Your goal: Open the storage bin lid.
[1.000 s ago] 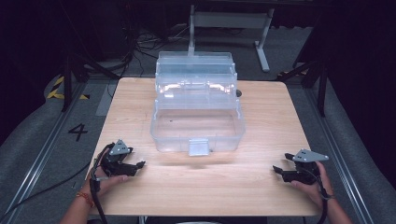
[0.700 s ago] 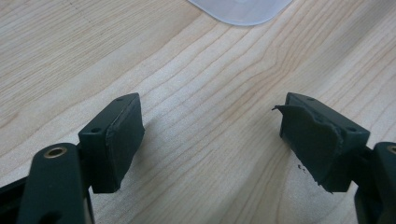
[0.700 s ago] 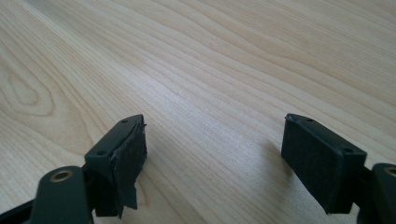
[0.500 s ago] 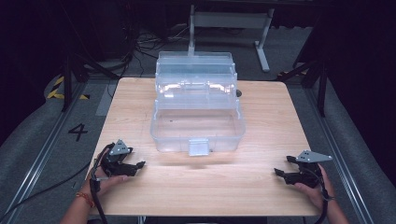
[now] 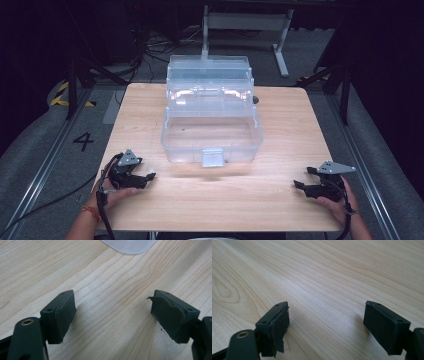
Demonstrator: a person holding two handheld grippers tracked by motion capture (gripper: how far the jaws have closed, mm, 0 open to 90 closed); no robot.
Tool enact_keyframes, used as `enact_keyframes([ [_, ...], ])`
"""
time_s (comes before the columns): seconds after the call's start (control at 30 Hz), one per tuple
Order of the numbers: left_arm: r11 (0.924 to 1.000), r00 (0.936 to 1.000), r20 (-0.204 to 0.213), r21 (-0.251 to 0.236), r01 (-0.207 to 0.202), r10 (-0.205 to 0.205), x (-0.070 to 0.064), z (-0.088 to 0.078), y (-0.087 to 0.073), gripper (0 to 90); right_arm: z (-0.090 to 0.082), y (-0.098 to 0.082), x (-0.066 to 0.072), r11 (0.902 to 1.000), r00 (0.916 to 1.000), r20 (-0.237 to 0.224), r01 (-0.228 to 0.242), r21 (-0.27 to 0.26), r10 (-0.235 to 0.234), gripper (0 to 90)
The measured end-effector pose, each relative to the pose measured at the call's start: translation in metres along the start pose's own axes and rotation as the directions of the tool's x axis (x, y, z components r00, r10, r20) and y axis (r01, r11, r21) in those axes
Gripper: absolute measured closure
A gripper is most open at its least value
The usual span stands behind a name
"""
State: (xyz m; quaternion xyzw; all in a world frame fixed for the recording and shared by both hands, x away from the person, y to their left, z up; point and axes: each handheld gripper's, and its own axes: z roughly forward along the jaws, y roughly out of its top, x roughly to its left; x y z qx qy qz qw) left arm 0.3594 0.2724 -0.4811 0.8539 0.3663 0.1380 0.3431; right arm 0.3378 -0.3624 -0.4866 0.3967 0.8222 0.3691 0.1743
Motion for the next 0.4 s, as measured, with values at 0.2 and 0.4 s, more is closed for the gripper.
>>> enact_keyframes([
  [0.2,1.0000,1.0000,-0.002,0.000,-0.003,0.003,0.0004,-0.0001,0.0002,20.4,0.0002,0.0000,-0.0002,1.0000,1.0000,0.006,-0.005,0.001,0.005,19.6],
  [0.4,1.0000,1.0000,0.002,0.001,0.001,-0.001,0.0002,0.0001,0.0001,20.3,-0.0003,-0.0004,-0.0006,1.0000,0.9999,0.011,-0.009,0.003,0.009,19.2],
])
